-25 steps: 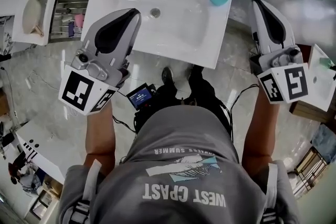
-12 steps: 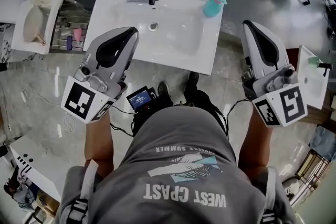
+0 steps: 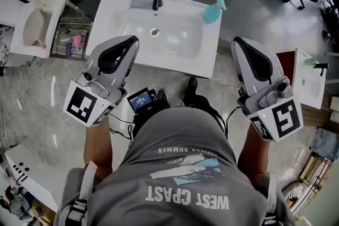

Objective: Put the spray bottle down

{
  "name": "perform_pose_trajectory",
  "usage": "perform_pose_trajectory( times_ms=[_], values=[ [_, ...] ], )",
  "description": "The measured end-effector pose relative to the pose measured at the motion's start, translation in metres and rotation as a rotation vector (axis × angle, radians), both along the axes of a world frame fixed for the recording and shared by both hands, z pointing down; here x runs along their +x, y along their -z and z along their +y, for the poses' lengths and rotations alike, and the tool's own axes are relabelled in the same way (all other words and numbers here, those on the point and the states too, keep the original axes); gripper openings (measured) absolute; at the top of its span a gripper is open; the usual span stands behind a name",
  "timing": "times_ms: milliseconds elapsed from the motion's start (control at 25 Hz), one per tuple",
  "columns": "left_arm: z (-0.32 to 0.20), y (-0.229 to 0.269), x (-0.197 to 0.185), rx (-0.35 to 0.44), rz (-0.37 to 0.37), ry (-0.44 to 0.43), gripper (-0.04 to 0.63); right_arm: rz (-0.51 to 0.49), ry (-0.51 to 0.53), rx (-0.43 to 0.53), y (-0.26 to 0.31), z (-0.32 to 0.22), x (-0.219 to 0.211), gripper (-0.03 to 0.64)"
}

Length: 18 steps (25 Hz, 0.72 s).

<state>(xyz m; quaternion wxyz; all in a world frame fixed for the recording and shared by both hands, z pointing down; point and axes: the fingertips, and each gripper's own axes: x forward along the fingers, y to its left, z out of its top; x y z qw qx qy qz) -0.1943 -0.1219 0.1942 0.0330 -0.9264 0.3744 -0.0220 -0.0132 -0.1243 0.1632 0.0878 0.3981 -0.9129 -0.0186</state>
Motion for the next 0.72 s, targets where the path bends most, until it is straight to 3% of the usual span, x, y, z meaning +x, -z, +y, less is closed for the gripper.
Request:
perform_pose_trajectory(
  times_ms=[720],
  values=[
    [0.015,0.001,-0.007,-0.006,0.014,-0.017,0.003,0.052,-0.022,0.0,0.001,0.016,-0.008,-0.002]
  ],
)
